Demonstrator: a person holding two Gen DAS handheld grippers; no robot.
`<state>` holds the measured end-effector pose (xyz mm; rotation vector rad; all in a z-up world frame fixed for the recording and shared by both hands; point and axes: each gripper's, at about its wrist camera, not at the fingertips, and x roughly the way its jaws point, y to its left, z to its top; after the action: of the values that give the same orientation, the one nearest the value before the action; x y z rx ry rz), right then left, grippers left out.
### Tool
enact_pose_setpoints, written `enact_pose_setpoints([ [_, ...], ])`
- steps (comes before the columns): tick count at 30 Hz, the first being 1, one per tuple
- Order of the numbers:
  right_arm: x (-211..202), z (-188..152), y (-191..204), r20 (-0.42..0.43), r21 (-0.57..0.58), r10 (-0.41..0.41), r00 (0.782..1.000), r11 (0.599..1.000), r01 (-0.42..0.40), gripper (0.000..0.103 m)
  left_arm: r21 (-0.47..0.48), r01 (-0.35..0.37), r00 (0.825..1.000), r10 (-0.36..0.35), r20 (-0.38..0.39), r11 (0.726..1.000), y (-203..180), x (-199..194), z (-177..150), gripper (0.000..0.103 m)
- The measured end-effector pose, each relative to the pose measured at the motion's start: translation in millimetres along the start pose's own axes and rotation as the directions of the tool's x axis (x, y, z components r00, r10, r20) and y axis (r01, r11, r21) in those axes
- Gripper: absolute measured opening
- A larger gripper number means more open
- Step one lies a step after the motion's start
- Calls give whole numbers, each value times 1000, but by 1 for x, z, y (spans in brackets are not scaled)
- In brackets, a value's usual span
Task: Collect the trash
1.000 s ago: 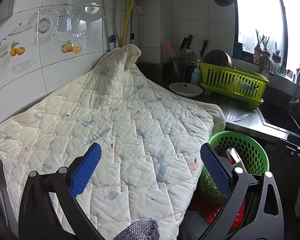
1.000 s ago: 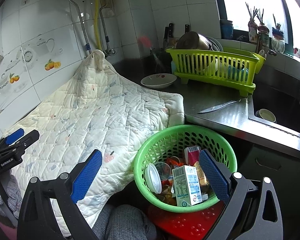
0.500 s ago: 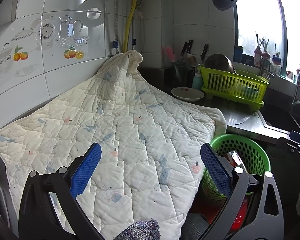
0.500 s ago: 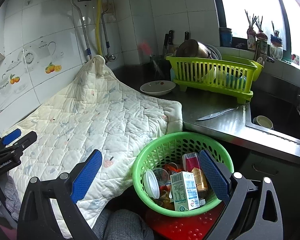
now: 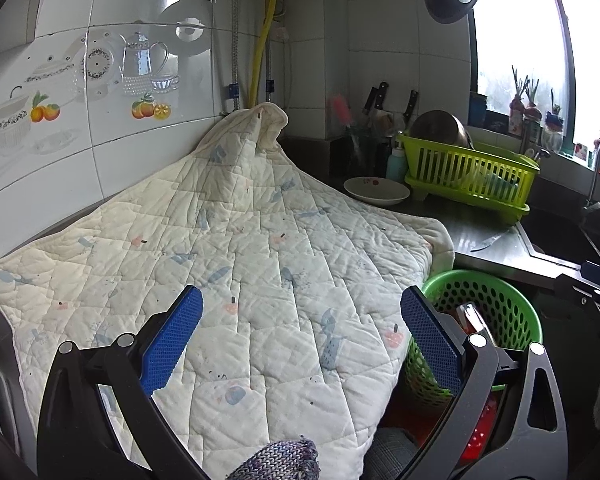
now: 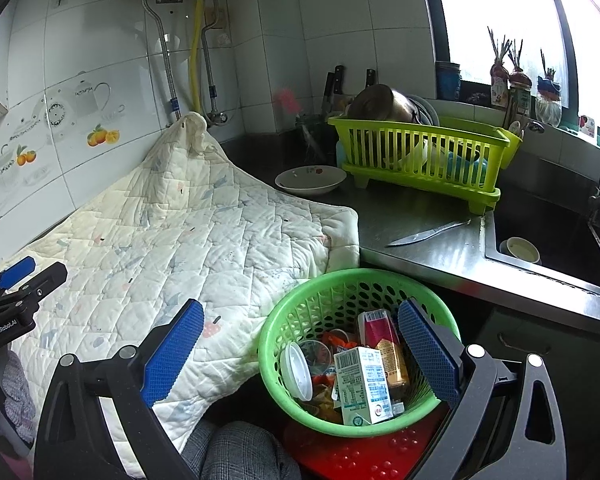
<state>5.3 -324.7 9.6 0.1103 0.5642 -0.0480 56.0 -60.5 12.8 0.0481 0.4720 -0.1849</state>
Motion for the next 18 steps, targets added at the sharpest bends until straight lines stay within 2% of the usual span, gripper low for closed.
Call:
enact_pose_setpoints([
  [18,0,-1,1,7,-3,-15,1000,1000,15,95,-3,-5,1000,5,-1,1000,0,0,0,98],
])
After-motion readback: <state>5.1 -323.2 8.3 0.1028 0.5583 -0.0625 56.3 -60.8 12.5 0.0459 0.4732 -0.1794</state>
